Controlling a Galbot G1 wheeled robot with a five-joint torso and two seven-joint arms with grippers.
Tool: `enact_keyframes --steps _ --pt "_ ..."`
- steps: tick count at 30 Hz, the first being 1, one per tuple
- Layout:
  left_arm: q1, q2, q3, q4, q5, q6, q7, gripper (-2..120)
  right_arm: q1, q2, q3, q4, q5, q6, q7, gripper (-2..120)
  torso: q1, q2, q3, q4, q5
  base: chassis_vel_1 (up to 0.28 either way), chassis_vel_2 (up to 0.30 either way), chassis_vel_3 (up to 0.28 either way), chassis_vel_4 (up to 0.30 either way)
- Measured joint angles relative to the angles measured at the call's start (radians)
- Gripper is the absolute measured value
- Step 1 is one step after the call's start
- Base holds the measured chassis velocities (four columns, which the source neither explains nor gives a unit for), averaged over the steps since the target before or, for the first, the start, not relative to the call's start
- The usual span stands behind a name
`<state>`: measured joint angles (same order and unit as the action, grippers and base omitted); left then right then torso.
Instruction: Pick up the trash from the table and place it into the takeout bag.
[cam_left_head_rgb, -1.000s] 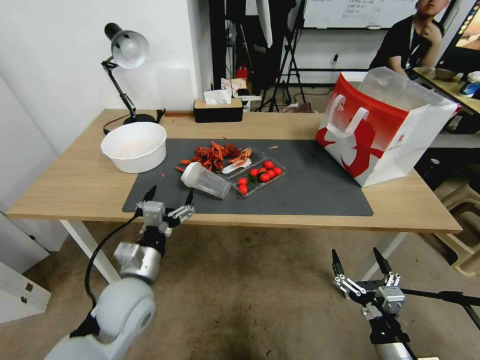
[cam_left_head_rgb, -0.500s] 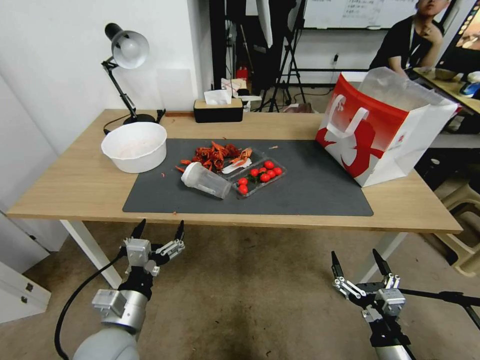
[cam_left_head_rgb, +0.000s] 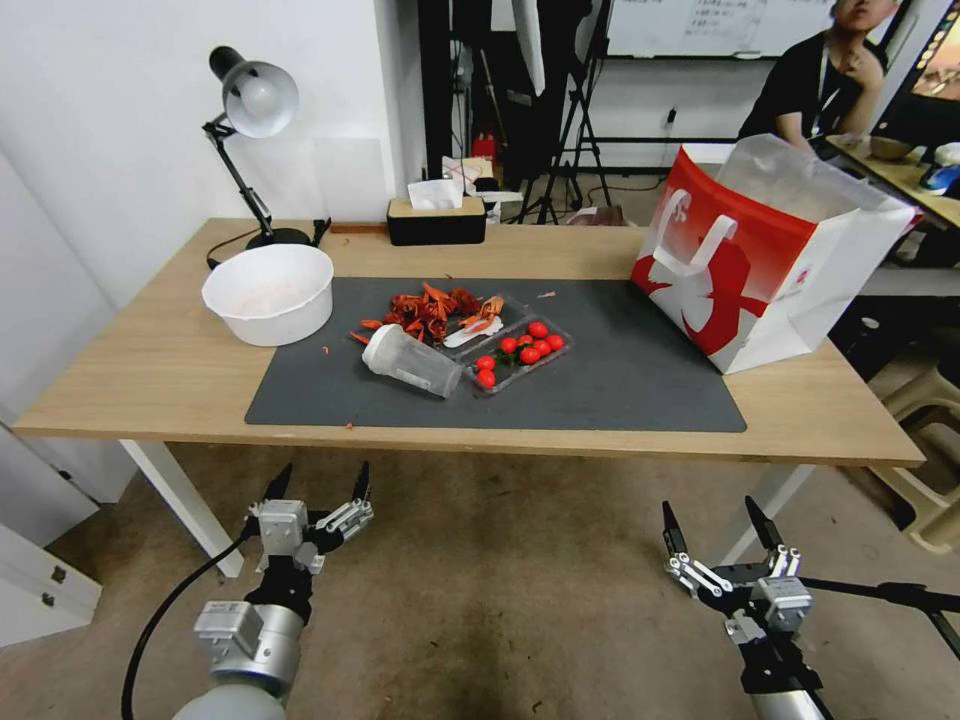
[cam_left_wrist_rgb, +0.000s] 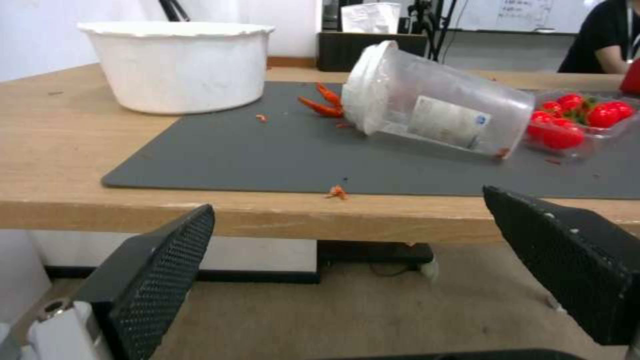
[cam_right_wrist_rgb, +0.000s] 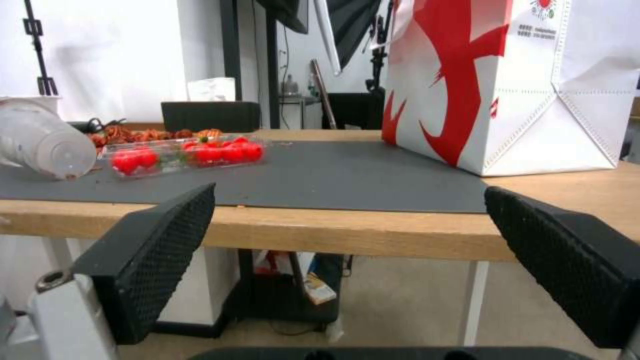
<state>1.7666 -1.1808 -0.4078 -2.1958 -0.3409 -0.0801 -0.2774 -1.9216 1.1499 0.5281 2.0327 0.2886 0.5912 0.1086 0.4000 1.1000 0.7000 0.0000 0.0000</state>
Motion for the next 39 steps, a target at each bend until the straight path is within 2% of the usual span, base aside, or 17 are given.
enact_keyframes --steps 5,13,14,15,16,19,20,22,25,26,27,28,29,30,34,37,39 --pt "-0.032 0.004 0.024 0.005 -0.021 0.010 -0.041 100 0.000 0.003 0.000 0.000 0.000 0.001 0.000 100 0.000 0.000 0.000 0.0001 0.0000 0.000 0.000 0.000 0.000" --pt "-0.127 0.033 0.042 -0.010 -0.139 0.053 -0.044 100 -0.003 0.004 0.006 0.008 0.000 -0.002 0.000 100 0.000 0.000 0.000 0.0001 0.0000 0.000 0.000 0.000 0.000" --pt "-0.146 0.044 0.042 -0.008 -0.154 0.050 -0.021 100 -0.004 0.004 0.007 0.009 0.000 -0.003 0.000 100 0.000 0.000 0.000 0.0001 0.0000 0.000 0.000 0.000 0.000" --pt "-0.177 0.064 0.035 0.011 -0.182 0.031 0.032 100 -0.005 0.005 0.008 0.009 -0.001 -0.003 0.001 100 0.000 0.000 0.000 0.0003 -0.0001 0.000 0.000 0.000 0.000" --pt "-0.177 0.064 0.035 0.011 -0.182 0.031 0.032 100 -0.005 0.005 0.008 0.009 -0.001 -0.003 0.001 100 0.000 0.000 0.000 0.0003 -0.0001 0.000 0.000 0.000 0.000" --pt "-0.310 0.165 0.008 0.086 -0.300 -0.019 0.220 100 -0.010 0.012 0.010 0.013 -0.006 -0.008 0.001 100 0.000 0.000 0.000 -0.0003 -0.0004 0.000 0.000 0.000 0.000" --pt "-0.310 0.165 0.008 0.086 -0.300 -0.019 0.220 100 -0.010 0.012 0.010 0.013 -0.006 -0.008 0.001 100 0.000 0.000 0.000 -0.0003 -0.0004 0.000 0.000 0.000 0.000" --pt "-0.369 0.216 0.003 0.130 -0.335 -0.031 0.287 100 -0.013 0.016 0.012 0.015 -0.008 -0.011 0.001 100 0.000 0.000 0.000 0.0000 0.0001 0.000 0.000 0.000 0.000" --pt "-0.397 0.236 0.009 0.145 -0.355 -0.031 0.300 100 -0.015 0.017 0.014 0.015 -0.009 -0.012 0.001 100 0.000 0.000 0.000 0.0001 -0.0003 0.000 0.000 0.000 0.000" --pt "-0.432 0.260 0.020 0.166 -0.388 -0.032 0.334 100 -0.018 0.020 0.016 0.016 -0.010 -0.012 0.001 100 0.000 0.000 0.000 0.0001 -0.0002 0.000 0.000 0.000 0.000" --pt "-0.432 0.260 0.020 0.166 -0.388 -0.032 0.334 100 -0.018 0.020 0.016 0.016 -0.010 -0.012 0.001 100 0.000 0.000 0.000 0.0001 -0.0002 0.000 0.000 0.000 0.000" --pt "-0.454 0.271 0.025 0.182 -0.405 -0.035 0.371 100 -0.020 0.022 0.018 0.016 -0.011 -0.012 0.001 100 0.000 0.000 0.000 0.0002 -0.0002 0.000 0.000 0.000 0.000" --pt "-0.507 0.292 0.036 0.224 -0.434 -0.036 0.448 100 -0.024 0.026 0.021 0.016 -0.013 -0.012 0.002 100 0.000 0.000 0.000 0.0001 -0.0001 0.000 0.000 0.000 0.000" --pt "-0.507 0.292 0.036 0.224 -0.434 -0.036 0.448 100 -0.024 0.026 0.021 0.016 -0.013 -0.012 0.002 100 0.000 0.000 0.000 0.0001 -0.0001 0.000 0.000 0.000 0.000" --pt "-0.593 0.317 0.068 0.276 -0.484 -0.014 0.523 100 -0.032 0.037 0.027 0.016 -0.019 -0.012 0.003 100 0.000 0.000 0.000 0.0001 -0.0002 0.000 0.000 0.000 0.000" --pt "-0.665 0.336 0.093 0.343 -0.492 0.011 0.629 100 -0.037 0.045 0.033 0.016 -0.022 -0.012 0.003 100 0.000 0.000 0.000 -0.0001 0.0001 0.000 0.000 0.000 0.000" --pt "-0.686 0.340 0.100 0.369 -0.492 0.015 0.650 100 -0.038 0.048 0.034 0.016 -0.024 -0.012 0.003 100 0.000 0.000 0.000 0.0000 -0.0002 0.000 0.000 0.000 0.000"
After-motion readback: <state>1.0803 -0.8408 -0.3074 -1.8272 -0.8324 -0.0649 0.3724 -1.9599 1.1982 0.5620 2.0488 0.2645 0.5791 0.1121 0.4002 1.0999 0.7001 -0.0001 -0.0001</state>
